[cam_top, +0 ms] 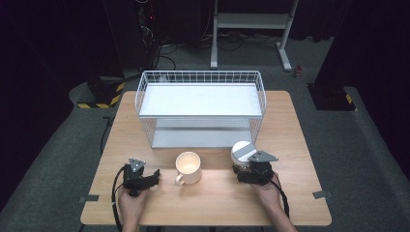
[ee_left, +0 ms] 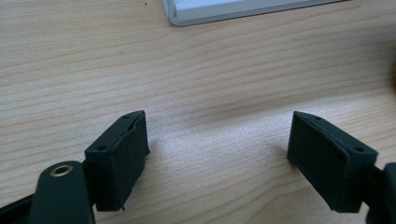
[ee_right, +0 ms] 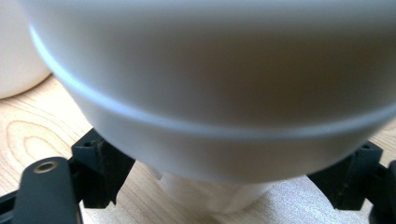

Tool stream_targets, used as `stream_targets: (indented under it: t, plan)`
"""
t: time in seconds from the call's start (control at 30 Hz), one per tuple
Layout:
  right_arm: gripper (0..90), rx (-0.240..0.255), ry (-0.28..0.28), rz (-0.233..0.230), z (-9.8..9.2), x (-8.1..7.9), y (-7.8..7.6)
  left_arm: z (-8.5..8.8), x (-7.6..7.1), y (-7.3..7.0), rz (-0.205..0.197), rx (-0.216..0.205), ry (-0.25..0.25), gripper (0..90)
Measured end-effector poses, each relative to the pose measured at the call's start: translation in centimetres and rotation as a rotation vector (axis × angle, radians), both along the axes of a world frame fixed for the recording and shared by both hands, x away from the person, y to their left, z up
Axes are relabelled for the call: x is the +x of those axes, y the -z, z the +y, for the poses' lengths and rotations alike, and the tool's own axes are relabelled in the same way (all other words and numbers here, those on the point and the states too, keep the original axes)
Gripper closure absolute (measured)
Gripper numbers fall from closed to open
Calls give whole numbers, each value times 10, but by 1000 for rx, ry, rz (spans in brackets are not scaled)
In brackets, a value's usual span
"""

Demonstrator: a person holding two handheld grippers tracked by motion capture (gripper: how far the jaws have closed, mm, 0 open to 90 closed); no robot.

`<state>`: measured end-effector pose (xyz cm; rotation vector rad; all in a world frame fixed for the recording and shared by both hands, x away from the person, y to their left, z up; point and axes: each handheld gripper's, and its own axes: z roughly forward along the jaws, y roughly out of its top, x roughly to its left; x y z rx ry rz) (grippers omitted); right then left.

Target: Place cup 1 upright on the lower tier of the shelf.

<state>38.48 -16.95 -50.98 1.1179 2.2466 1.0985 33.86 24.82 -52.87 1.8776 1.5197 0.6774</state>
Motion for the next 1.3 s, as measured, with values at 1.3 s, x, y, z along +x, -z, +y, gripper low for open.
stream_targets:
  t: [1.3]
  plan:
    - [187, -3, 8, -43, 7, 5, 3, 0, 0, 0, 0, 1, 0, 204]
